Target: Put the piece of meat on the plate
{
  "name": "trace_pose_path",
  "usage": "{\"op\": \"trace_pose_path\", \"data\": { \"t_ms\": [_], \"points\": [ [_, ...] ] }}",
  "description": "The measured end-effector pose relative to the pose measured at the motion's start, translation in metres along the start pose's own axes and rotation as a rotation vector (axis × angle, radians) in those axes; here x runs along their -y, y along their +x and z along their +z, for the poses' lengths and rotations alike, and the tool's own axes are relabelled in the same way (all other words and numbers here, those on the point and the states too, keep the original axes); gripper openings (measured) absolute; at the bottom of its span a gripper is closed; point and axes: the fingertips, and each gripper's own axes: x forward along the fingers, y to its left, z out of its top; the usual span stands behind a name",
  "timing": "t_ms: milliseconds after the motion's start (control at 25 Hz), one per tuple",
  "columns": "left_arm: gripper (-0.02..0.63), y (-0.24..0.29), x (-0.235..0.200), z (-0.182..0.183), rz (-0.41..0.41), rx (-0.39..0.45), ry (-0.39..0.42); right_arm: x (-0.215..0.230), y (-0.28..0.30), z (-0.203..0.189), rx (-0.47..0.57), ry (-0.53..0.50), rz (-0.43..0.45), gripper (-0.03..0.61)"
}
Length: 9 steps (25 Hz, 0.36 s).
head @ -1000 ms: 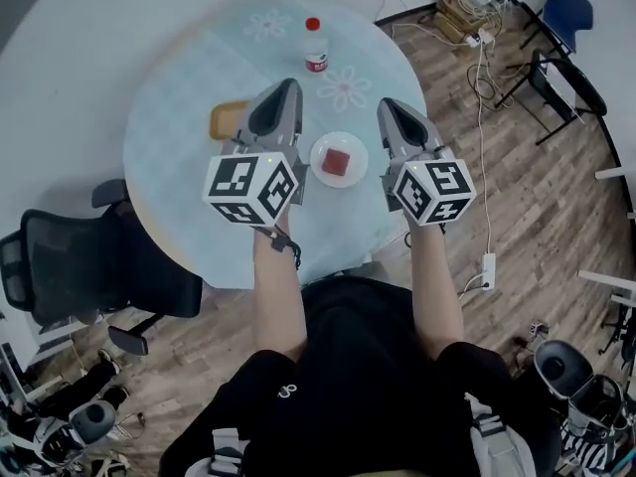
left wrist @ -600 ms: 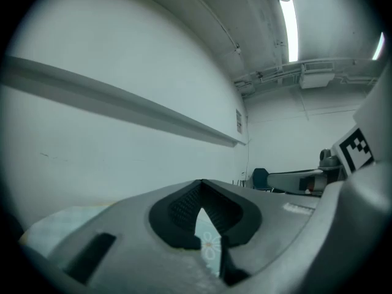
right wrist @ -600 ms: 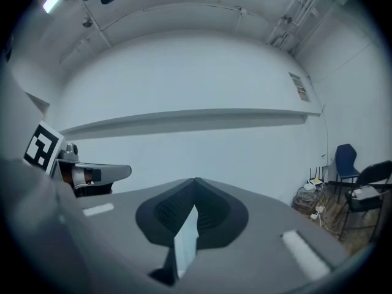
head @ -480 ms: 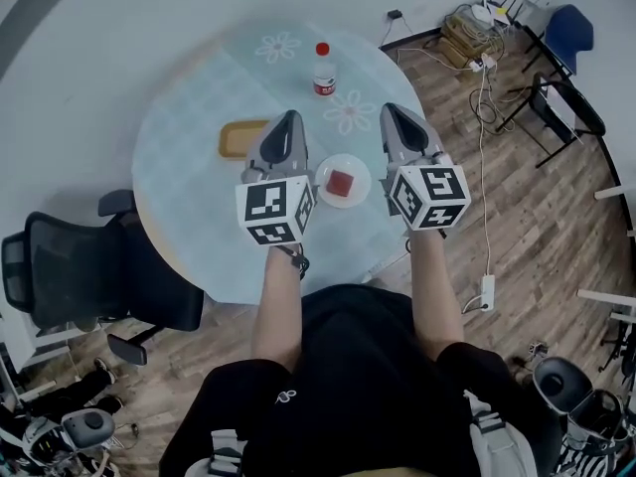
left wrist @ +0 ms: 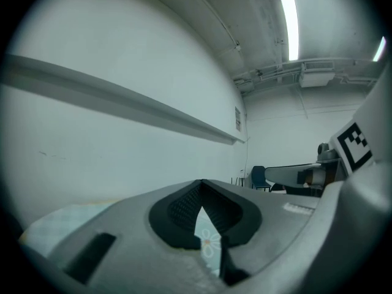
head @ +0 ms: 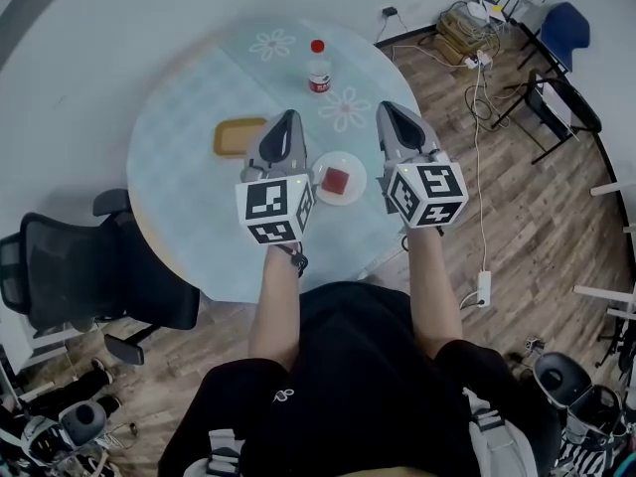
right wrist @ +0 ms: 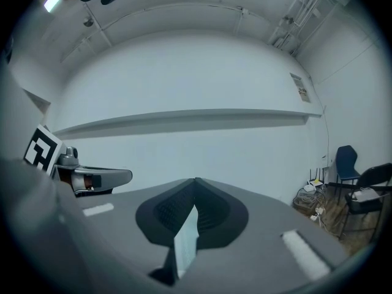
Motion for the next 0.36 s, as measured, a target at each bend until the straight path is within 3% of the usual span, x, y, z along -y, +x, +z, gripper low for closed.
{"op": "trace_pose_path", "data": {
  "t_ms": [360],
  "points": [
    [-0.002, -0.01, -0.012, -0.008, 0.006, -0.015, -0.006, -0.018, 0.001, -0.002, -0.005, -0.014, 0.018, 0.009]
  ]
}}
